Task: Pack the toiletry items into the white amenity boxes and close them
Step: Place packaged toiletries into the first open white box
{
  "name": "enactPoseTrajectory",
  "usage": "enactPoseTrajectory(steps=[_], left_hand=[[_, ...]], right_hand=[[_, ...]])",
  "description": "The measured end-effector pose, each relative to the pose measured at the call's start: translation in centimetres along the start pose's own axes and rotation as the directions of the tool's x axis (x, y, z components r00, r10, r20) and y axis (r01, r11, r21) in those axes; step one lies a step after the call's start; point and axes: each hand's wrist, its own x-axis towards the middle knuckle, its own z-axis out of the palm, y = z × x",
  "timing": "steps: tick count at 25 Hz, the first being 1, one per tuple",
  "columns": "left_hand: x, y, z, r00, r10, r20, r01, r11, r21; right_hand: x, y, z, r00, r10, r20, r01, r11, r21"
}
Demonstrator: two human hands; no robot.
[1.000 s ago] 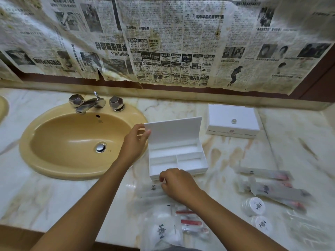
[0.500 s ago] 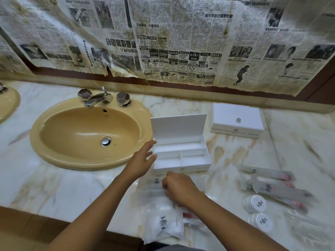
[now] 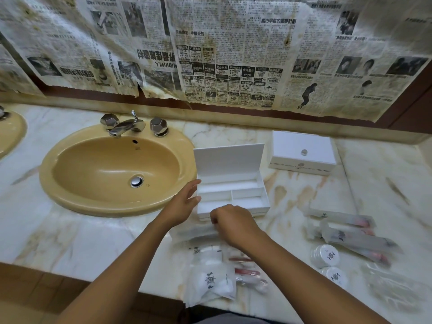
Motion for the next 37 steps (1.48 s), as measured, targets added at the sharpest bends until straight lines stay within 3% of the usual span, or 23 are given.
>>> enactPoseTrajectory(steps=[5, 9, 14, 25, 34, 37], left_hand=[[-0.2, 0.6, -0.7, 0.999, -0.022, 0.042, 0.022, 1.000, -0.009], [-0.1, -0.1, -0.9, 0.999, 0.021, 0.036, -0.026, 0.987, 0.160], [-0.3, 0.3, 0.3, 0.996, -0.092, -0.019, 0.091, 0.993, -0.080], [-0.6, 0.8, 0.4, 0.996, -0.085, 0.009, 0.086, 0.986, -0.145], [-0.5, 0.9, 0.2, 0.996, -0.082, 0.019, 0.084, 0.988, -0.129], [-0.5, 0.9, 0.2, 0.996, -0.086, 0.018, 0.088, 0.988, -0.126]], right_hand=[[0.2, 1.2, -3.2, 0.992, 0.061, -0.109, -0.063, 0.998, -0.014], [1.5, 3.5, -5.4, 0.953, 0.147, -0.264, -0.149, 0.989, 0.013], [4.4, 4.2, -5.2, 0.913, 0.176, -0.367, -0.171, 0.984, 0.048], [8.2, 5.6, -2.1, 0.972, 0.186, -0.146, -0.208, 0.965, -0.161], [9.8, 7.4, -0.7, 0.946, 0.315, 0.074, -0.324, 0.919, 0.225], [9.4, 6.7, -0.9, 0.959, 0.281, 0.022, -0.279, 0.937, 0.210]])
